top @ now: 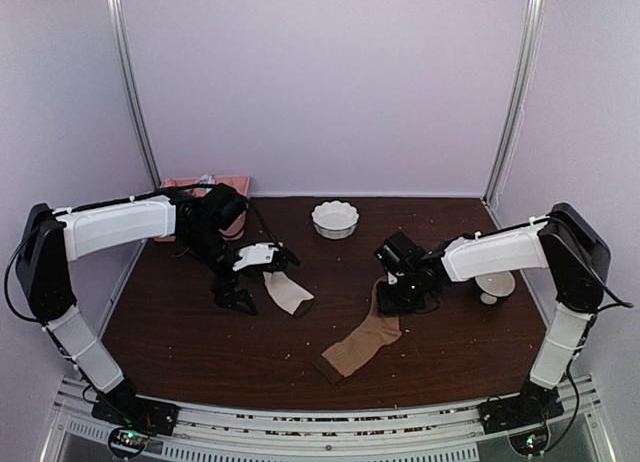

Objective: Roll the socks
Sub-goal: Rotate the sock at the center of the board.

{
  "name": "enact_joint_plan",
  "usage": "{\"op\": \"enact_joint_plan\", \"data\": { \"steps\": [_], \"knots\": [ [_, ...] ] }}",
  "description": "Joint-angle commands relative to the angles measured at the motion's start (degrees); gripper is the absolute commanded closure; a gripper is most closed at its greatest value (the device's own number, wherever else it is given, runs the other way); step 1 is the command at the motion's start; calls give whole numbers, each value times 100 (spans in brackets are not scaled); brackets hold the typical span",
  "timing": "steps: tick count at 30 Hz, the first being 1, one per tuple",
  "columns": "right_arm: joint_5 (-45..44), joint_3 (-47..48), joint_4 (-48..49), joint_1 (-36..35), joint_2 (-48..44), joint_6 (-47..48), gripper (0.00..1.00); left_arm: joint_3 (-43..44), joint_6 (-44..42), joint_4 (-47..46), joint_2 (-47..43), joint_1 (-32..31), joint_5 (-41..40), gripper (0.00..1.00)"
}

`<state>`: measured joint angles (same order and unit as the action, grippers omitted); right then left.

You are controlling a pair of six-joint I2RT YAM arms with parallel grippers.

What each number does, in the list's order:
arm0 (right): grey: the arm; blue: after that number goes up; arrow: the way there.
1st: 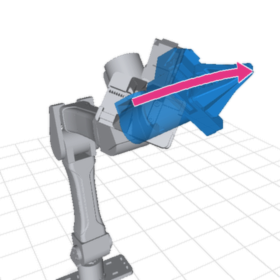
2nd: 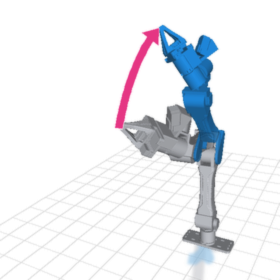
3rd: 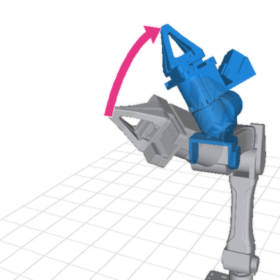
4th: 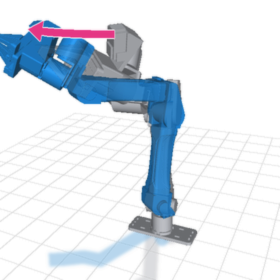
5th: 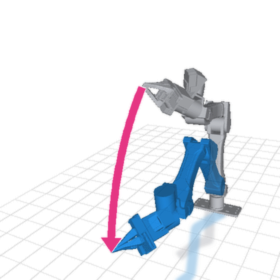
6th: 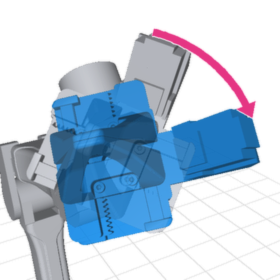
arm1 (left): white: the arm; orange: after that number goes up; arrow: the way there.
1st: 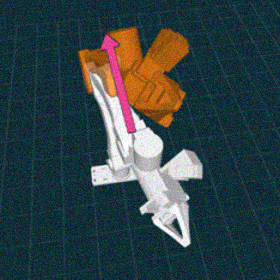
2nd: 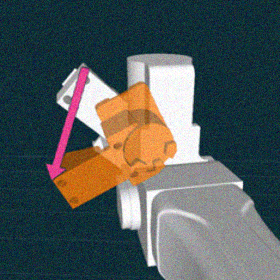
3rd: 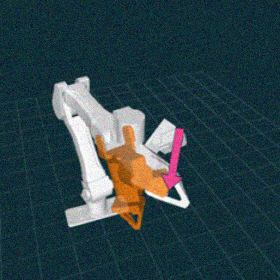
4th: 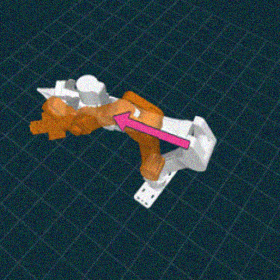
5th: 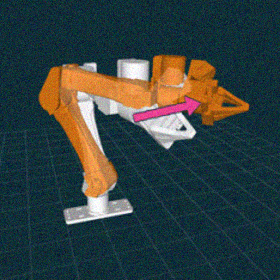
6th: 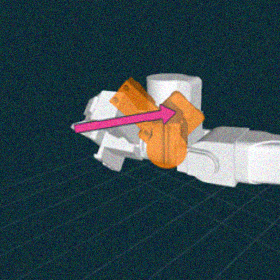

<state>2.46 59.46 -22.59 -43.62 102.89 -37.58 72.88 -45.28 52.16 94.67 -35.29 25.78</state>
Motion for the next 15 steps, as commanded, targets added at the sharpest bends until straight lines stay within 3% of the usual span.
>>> {"op": "enact_joint_plan", "data": {
  "steps": [1,10,12,15],
  "knots": [
    [-206,896,-501,24,821,494,76,-247,142,-105,-394,33,-151,11],
    [-274,3206,-1094,17,1766,1109,66,-648,537,-590,-653,87,-779,10],
    [-246,3255,-1022,19,1661,1114,54,-565,738,-773,-629,109,-1068,8],
    [-283,2610,-360,-13,936,1112,33,-417,1025,-1016,-640,165,-1298,7]
  ]
}}
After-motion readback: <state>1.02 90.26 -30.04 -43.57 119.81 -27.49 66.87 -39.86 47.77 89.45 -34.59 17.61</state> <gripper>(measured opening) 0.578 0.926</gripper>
